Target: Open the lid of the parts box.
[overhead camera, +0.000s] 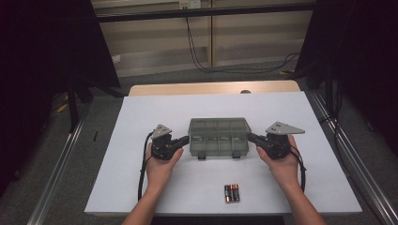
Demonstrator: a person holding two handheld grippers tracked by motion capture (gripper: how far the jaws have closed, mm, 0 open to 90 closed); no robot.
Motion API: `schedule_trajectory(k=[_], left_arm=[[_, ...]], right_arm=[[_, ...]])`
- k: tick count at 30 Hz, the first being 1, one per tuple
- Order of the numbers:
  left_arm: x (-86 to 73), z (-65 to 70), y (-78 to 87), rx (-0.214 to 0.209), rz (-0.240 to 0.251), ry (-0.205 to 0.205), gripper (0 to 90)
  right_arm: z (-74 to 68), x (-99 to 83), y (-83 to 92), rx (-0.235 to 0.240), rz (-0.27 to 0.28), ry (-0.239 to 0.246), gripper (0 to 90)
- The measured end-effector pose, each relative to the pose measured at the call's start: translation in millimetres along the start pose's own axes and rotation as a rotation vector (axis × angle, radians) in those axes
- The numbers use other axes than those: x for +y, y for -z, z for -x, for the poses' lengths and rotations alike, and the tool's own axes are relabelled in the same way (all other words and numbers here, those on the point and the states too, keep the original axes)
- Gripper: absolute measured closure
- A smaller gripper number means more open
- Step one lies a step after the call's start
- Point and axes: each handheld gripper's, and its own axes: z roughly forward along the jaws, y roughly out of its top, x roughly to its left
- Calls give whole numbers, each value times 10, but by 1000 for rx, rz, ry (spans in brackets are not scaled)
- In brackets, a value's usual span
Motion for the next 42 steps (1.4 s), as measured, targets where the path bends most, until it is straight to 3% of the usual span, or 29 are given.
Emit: schedule_trajectory(k=[1, 5, 12, 26, 33, 36, 41, 42], left_arm=[[14, -4, -3, 2, -10, -19, 900], [69, 10, -39, 11, -4, -28, 900], [192, 44, -46, 16, 54, -42, 900], [300, 65, -88, 12, 105, -29, 900], [352, 42, -111, 10, 132, -65, 870], [377, 24, -130, -26, 161, -69, 812], [378, 4, -131, -52, 154, -64, 582], [375, -8, -120, -55, 145, -79, 548]], right_arm=[[0, 14, -10, 0, 3, -1, 900], [5, 62, -43, -13, 4, -2, 900], [37, 151, -63, -20, 26, -5, 900], [54, 277, -103, -33, 58, -14, 900], [77, 347, -136, -31, 64, -14, 900], [97, 383, -149, -32, 67, -21, 900], [140, 435, -182, -40, 72, -24, 900], [146, 448, -190, -39, 74, -37, 900]])
